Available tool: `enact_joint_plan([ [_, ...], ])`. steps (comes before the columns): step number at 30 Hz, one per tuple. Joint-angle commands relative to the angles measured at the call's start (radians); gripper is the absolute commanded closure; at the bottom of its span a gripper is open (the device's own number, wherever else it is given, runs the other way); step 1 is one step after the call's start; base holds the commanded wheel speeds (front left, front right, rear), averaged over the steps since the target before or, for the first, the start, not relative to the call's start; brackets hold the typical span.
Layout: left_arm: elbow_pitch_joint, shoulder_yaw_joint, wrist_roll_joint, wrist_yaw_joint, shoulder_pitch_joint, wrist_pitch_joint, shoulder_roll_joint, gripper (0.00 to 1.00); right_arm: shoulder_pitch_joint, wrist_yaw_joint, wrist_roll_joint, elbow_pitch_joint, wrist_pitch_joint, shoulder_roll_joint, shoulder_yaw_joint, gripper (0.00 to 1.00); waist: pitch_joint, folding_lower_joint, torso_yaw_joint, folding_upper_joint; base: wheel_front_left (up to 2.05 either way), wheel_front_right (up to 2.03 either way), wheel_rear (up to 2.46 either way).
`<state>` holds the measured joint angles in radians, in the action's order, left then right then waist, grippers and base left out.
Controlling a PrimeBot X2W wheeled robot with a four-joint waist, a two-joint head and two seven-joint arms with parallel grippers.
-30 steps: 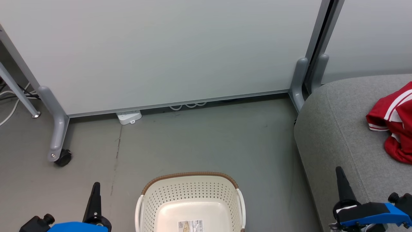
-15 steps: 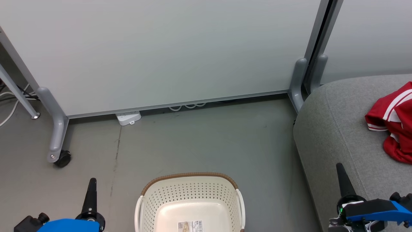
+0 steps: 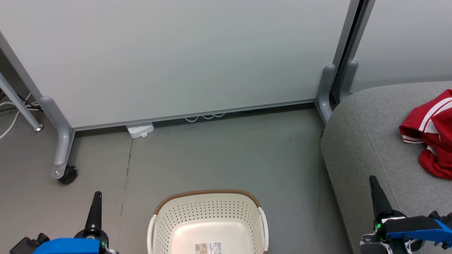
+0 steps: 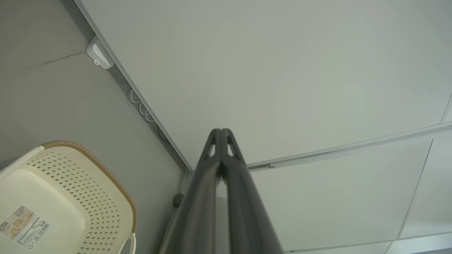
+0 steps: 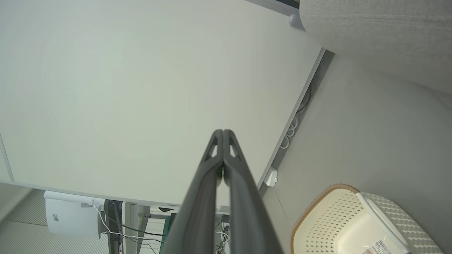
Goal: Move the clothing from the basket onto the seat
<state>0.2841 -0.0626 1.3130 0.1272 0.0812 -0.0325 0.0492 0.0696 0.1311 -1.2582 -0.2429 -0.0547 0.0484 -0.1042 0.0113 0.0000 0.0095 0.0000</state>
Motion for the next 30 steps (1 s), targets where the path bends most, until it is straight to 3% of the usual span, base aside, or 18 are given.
enact_joint_plan([
  [1, -0.011, -0.009, 0.019, 0.004, 0.020, -0.005, 0.004, 1.00, 0.019, 0.000, -0.022, 0.005, -0.008, 0.002, -0.002, 1.00, 0.000, 0.0000, 0.000, 0.0000, 0.00, 0.00, 0.00],
  [30, -0.034, -0.044, 0.228, 0.006, 0.030, -0.065, 0.003, 1.00, 0.038, 0.000, -0.271, 0.000, -0.048, 0.003, -0.009, 1.00, -0.006, 0.0000, -0.007, 0.0000, 0.00, 0.00, 0.00],
])
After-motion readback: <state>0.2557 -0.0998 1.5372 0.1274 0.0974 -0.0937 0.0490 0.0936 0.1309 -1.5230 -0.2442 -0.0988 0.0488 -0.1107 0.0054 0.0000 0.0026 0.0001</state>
